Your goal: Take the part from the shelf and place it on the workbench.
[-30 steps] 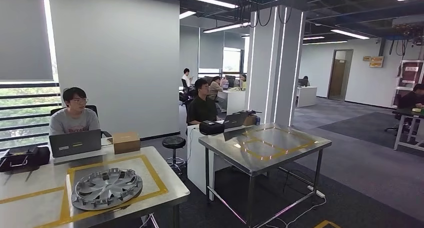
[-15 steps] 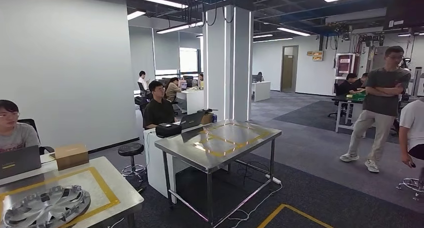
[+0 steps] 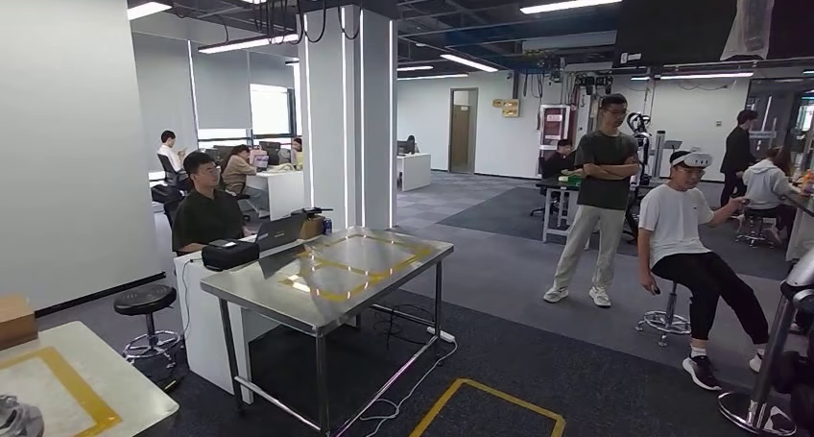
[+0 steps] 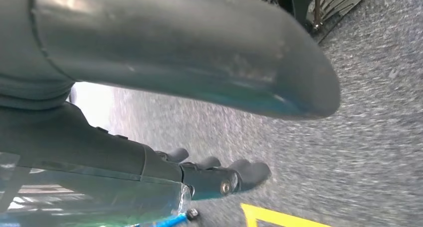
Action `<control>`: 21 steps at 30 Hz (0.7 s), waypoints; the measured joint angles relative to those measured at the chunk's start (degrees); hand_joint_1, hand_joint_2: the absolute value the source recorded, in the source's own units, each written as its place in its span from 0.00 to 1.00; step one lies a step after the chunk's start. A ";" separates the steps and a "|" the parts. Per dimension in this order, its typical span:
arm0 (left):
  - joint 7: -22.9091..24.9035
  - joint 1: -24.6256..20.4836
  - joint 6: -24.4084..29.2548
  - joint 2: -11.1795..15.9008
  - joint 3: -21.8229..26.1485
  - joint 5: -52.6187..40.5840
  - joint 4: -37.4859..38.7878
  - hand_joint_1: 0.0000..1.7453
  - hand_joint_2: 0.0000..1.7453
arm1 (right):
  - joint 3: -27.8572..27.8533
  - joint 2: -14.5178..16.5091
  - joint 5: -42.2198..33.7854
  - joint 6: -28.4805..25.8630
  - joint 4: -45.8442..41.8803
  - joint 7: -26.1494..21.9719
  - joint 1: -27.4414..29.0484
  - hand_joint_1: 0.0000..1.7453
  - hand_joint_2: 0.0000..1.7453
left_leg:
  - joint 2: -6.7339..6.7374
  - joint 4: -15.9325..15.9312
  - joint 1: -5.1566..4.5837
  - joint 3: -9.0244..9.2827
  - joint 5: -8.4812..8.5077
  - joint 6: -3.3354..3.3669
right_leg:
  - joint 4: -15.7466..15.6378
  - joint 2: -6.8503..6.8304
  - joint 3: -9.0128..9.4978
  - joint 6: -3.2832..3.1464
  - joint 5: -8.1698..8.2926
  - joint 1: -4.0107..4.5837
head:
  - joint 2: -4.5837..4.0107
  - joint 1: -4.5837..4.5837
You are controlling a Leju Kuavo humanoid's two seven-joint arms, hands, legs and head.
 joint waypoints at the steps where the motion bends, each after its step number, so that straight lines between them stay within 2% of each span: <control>1: -0.36 0.05 0.00 0.02 -0.02 -0.15 -0.13 0.00 0.00 | -0.01 -0.01 0.02 -0.01 0.00 -0.15 -0.09 0.00 0.00 | 1.22 -0.24 -0.01 0.30 -0.08 0.20 | 2.87 -2.23 -1.49 0.32 -1.54 0.00 | -0.01 0.04; 2: -0.68 0.13 0.01 0.04 -0.04 -0.26 -0.21 0.00 0.00 | -0.01 -0.03 0.04 -0.01 0.00 -0.25 -0.20 0.00 0.00 | 2.41 -0.30 -0.07 0.52 -0.27 0.32 | 6.70 -3.91 -3.61 0.69 -3.38 -0.07 | -0.01 0.05; 3: -0.96 0.22 0.00 0.04 -0.07 -0.31 -0.29 0.00 0.00 | -0.01 -0.06 0.07 -0.01 0.00 -0.28 -0.24 0.00 0.00 | 3.59 -0.30 -0.11 0.66 -0.49 0.36 | 10.63 -4.65 -5.83 1.03 -4.90 -0.23 | -0.01 0.04; 4: -1.19 0.27 0.00 0.02 -0.09 -0.26 -0.36 0.00 0.00 | -0.01 -0.07 0.10 -0.01 0.01 -0.28 -0.19 0.00 0.00 | 4.67 -0.29 -0.10 0.83 -0.73 0.31 | 13.42 -4.98 -7.46 1.30 -5.51 -0.44 | -0.01 0.03; 5: -1.37 0.26 0.00 -0.07 -0.10 -0.15 -0.45 0.00 0.00 | 0.00 -0.11 0.18 0.00 0.02 -0.27 -0.04 0.00 0.00 | 5.58 -0.29 -0.07 1.02 -0.98 0.20 | 14.10 -5.18 -7.97 1.50 -4.91 -0.65 | -0.01 0.01; 6: -1.50 0.22 0.00 -0.23 -0.10 0.00 -0.60 0.00 0.00 | 0.01 -0.21 0.32 0.01 0.04 -0.25 0.14 0.00 0.00 | 6.39 -0.29 -0.03 1.31 -1.26 0.05 | 12.29 -5.44 -7.15 1.62 -3.13 -0.84 | 0.00 0.01; 7: -1.56 0.16 0.00 -0.45 -0.10 0.16 -0.78 0.00 0.00 | 0.01 -0.36 0.50 0.01 0.07 -0.24 0.31 0.00 0.00 | 7.05 -0.29 0.00 1.68 -1.53 -0.13 | 8.54 -5.97 -5.29 1.62 -0.76 -0.98 | 0.00 0.00; 8: -1.57 0.08 0.00 -0.70 -0.10 0.27 -0.97 0.00 0.00 | 0.02 -0.56 0.73 0.02 0.09 -0.24 0.39 0.00 0.00 | 7.59 -0.29 -0.01 1.99 -1.81 -0.35 | 4.31 -7.09 -3.11 1.48 1.10 -0.92 | 0.00 0.01; 9: -1.53 0.01 0.00 -0.98 -0.10 0.33 -1.14 0.00 0.00 | 0.03 -0.77 0.97 0.02 0.12 -0.26 0.34 0.00 0.00 | 8.05 -0.27 -0.07 2.24 -2.09 -0.64 | 0.82 -8.11 -1.31 1.13 2.23 -0.72 | 0.00 0.02; 10: -1.46 -0.05 0.00 -1.24 -0.10 0.35 -1.23 0.00 0.00 | 0.03 -0.96 1.16 0.03 0.14 -0.28 0.27 0.00 0.00 | 8.44 -0.27 -0.14 2.40 -2.30 -0.94 | -1.26 -8.89 -0.25 0.72 2.55 -0.46 | 0.01 0.02; 11: -1.34 -0.09 0.00 -1.53 -0.10 0.38 -1.27 0.00 0.00 | 0.04 -1.17 1.44 0.03 0.15 -0.30 0.21 0.00 0.00 | 8.82 -0.32 -0.17 2.55 -2.48 -1.26 | -2.03 -9.24 0.10 0.31 2.27 -0.17 | 0.00 0.02; 13: -1.06 -0.12 0.00 -2.10 -0.11 0.56 -1.28 0.00 0.00 | 0.05 -1.61 2.27 -0.02 0.20 -0.06 0.19 0.00 0.00 | 9.41 -0.62 -0.07 3.14 -2.81 -1.90 | -2.51 -8.33 0.32 -0.49 2.20 -0.03 | 0.01 0.02; 14: -0.94 -0.14 0.00 -2.38 -0.12 0.68 -1.28 0.00 0.00 | 0.07 -1.81 2.82 -0.07 0.22 0.23 0.18 0.00 0.00 | 8.30 -0.39 0.06 3.35 -3.24 -2.18 | -2.91 -7.85 0.64 -0.83 2.29 -0.10 | -0.01 0.00; 15: -0.84 -0.14 0.00 -2.66 -0.13 0.79 -1.29 0.00 0.00 | 0.09 -2.00 3.34 -0.11 0.26 0.61 0.12 0.00 0.00 | 6.63 0.92 0.16 2.99 -4.22 -2.37 | -3.33 -7.37 1.02 -1.18 2.43 -0.23 | -0.01 -0.02; 16: -0.75 -0.11 0.00 -2.94 -0.13 0.85 -1.28 0.00 0.00 | 0.13 -2.23 3.82 -0.15 0.27 1.02 0.01 0.00 0.00 | 4.73 3.51 0.29 1.83 -5.70 -2.50 | -3.66 -6.89 1.38 -1.47 2.54 -0.36 | 0.01 -0.02; 17: -0.65 -0.04 0.00 -3.20 -0.13 0.87 -1.28 0.00 0.00 | 0.18 -2.43 4.18 -0.18 0.28 1.37 -0.08 0.00 0.00 | 3.05 7.32 0.36 -0.07 -7.43 -2.52 | -3.77 -6.34 1.51 -1.68 2.53 -0.30 | -0.01 -0.06; 18: -0.53 0.09 0.00 -3.45 -0.13 0.86 -1.28 0.00 0.00 | 0.26 -2.66 4.50 -0.23 0.28 1.67 -0.16 0.00 0.00 | 2.55 11.48 0.38 -2.41 -8.96 -2.52 | -3.78 -5.65 1.59 -1.86 2.48 -0.21 | 0.01 -0.07; 19: -0.40 0.26 0.00 -3.73 -0.16 0.79 -1.27 0.00 0.00 | 0.40 -2.90 4.75 -0.30 0.28 1.95 -0.20 0.00 0.00 | 2.53 14.72 0.39 -4.52 -9.68 -2.52 | -3.74 -4.89 1.65 -1.99 2.39 -0.09 | 0.01 -0.06; 20: -0.27 0.40 -0.01 -4.02 -0.20 0.63 -1.26 0.00 0.00 | 0.59 -3.12 4.98 -0.40 0.28 2.21 -0.21 0.00 0.00 | 2.60 16.20 0.39 -5.92 -9.23 -2.48 | -3.66 -4.02 1.76 -2.07 2.27 0.02 | 0.01 -0.08; 21: -0.15 0.49 -0.01 -4.32 -0.26 0.34 -1.25 0.00 0.00 | 0.80 -3.36 5.20 -0.52 0.28 2.47 -0.19 0.00 0.00 | 2.58 15.41 0.39 -6.30 -7.53 -2.36 | -3.53 -3.14 1.93 -2.07 2.11 0.11 | 0.01 -0.09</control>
